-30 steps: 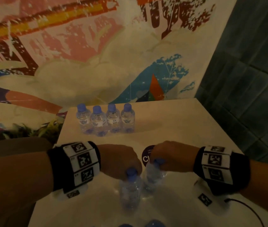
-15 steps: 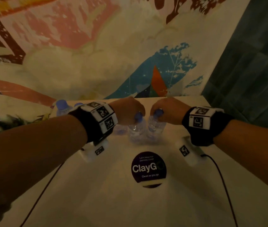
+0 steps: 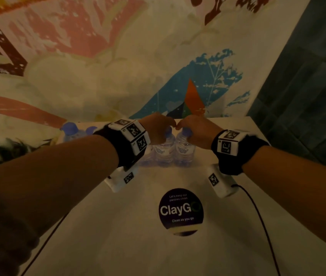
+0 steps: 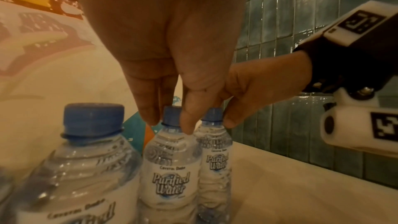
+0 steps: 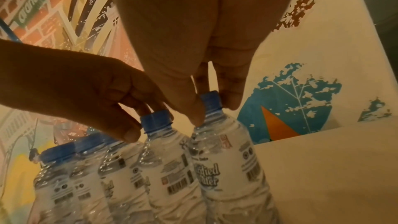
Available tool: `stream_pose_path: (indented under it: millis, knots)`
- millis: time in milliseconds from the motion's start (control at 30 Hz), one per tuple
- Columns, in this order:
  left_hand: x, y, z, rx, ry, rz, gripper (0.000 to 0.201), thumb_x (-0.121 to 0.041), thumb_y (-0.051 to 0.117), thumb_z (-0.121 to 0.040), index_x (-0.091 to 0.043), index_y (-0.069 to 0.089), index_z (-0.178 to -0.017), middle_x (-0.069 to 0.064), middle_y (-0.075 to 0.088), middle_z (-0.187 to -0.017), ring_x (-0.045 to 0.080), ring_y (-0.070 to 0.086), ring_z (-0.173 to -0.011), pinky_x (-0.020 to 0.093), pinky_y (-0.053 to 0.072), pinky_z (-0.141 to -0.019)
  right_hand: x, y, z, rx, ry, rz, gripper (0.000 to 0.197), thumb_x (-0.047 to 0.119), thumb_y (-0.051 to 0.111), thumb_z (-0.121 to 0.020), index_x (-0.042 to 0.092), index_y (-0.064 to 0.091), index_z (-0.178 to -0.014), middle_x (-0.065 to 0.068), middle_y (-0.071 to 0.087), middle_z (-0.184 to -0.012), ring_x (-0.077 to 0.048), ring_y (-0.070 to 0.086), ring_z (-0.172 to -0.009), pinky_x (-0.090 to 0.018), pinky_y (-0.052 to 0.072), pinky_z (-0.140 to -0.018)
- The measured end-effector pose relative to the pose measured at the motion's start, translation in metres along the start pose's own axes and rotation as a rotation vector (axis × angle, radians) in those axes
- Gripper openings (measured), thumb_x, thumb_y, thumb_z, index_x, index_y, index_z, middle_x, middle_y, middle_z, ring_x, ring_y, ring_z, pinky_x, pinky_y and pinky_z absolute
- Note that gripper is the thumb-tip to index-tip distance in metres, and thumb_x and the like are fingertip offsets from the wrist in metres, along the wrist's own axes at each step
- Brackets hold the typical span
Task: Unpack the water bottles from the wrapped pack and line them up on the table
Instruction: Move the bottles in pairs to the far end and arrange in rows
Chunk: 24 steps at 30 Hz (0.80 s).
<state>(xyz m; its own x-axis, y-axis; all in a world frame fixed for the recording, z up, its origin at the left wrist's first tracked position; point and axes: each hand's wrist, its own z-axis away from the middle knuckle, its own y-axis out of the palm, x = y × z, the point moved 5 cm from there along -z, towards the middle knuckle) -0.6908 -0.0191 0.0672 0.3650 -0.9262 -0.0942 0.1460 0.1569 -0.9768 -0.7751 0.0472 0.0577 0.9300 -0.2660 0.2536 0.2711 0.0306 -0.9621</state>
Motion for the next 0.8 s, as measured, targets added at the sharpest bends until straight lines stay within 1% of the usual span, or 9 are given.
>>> stream_pose_path:
  millis: [67,200,300,367,433,500,667,733,800]
  knots:
    - [-0.002,-0.004,0.01,-0.03,0.03,0.026,0.042,-0.008,0.047,-0.086,-0.002,0.044,-0.127,0.02,0.054,-0.13,0.037,0.052,-0.115,0.041,0.039,-0.098,0.002,0.001,0.009,-0.017,-0.001,-0.011,0.046,0.0,0.056,-0.08,0.014,0.051,-0.124,-0.016,0.045,-0.135,-0.033,0.043,-0.125,-0.043,0.038,-0.104]
    - [0.009,-0.017,0.052,-0.16,0.02,0.119,0.05,-0.009,0.05,-0.085,-0.013,0.04,-0.134,0.013,0.045,-0.142,0.03,0.044,-0.128,0.037,0.036,-0.105,0.013,-0.006,0.04,-0.087,-0.001,0.021,0.049,0.004,0.058,-0.082,0.016,0.046,-0.128,-0.014,0.026,-0.15,-0.034,0.025,-0.137,-0.046,0.028,-0.111]
    - [0.022,-0.017,0.103,-0.17,0.038,0.147,0.045,-0.008,0.048,-0.085,-0.019,0.046,-0.129,0.009,0.049,-0.137,0.026,0.045,-0.126,0.035,0.034,-0.104,0.034,-0.01,0.068,-0.062,-0.03,0.053,0.047,0.008,0.057,-0.083,0.016,0.046,-0.128,-0.014,0.027,-0.15,-0.035,0.026,-0.136,-0.045,0.027,-0.112]
    - [0.034,-0.01,0.142,-0.149,0.005,0.139,0.042,-0.01,0.049,-0.085,-0.023,0.049,-0.125,0.005,0.052,-0.131,0.026,0.047,-0.123,0.036,0.031,-0.103,0.061,-0.011,0.087,-0.033,-0.065,0.057,0.043,0.007,0.056,-0.083,0.013,0.05,-0.125,-0.017,0.035,-0.145,-0.034,0.033,-0.132,-0.039,0.028,-0.108]
    - [0.043,-0.001,0.18,-0.095,-0.001,0.12,0.041,-0.012,0.051,-0.085,-0.025,0.051,-0.124,0.003,0.051,-0.133,0.024,0.046,-0.124,0.036,0.03,-0.105,0.096,-0.008,0.104,-0.012,-0.152,0.053,0.034,0.001,0.055,-0.084,0.004,0.055,-0.118,-0.02,0.045,-0.135,-0.034,0.039,-0.126,-0.031,0.026,-0.1]
    - [0.051,0.012,0.217,0.017,-0.005,0.143,0.04,-0.013,0.051,-0.086,-0.026,0.05,-0.123,0.0,0.049,-0.136,0.02,0.044,-0.125,0.028,0.031,-0.104,0.132,-0.004,0.121,0.018,-0.226,0.063,0.033,0.004,0.057,-0.083,0.006,0.056,-0.116,-0.017,0.044,-0.136,-0.032,0.036,-0.128,-0.032,0.025,-0.103]
    - [0.069,0.046,0.307,0.189,0.025,0.191,0.042,-0.009,0.047,-0.086,-0.032,0.052,-0.12,-0.002,0.054,-0.127,0.006,0.049,-0.109,-0.003,0.028,-0.076,0.229,0.017,0.156,0.218,-0.326,0.154,0.036,0.018,0.055,-0.088,0.02,0.05,-0.123,-0.006,0.041,-0.139,-0.025,0.036,-0.127,-0.037,0.032,-0.108]
    - [0.067,0.057,0.337,0.261,0.017,0.241,0.044,-0.007,0.046,-0.085,-0.033,0.053,-0.119,-0.005,0.054,-0.126,0.006,0.052,-0.109,0.0,0.033,-0.074,0.269,0.026,0.171,0.302,-0.4,0.112,0.036,0.019,0.054,-0.089,0.021,0.049,-0.125,-0.005,0.046,-0.135,-0.024,0.043,-0.122,-0.04,0.037,-0.105]
    - [0.059,0.066,0.361,0.347,0.015,0.265,0.044,-0.009,0.046,-0.084,-0.031,0.053,-0.121,-0.004,0.054,-0.129,0.011,0.053,-0.114,0.014,0.044,-0.088,0.302,0.038,0.185,0.425,-0.491,0.107,0.037,0.021,0.055,-0.089,0.022,0.048,-0.126,-0.006,0.05,-0.131,-0.025,0.047,-0.117,-0.041,0.04,-0.102]
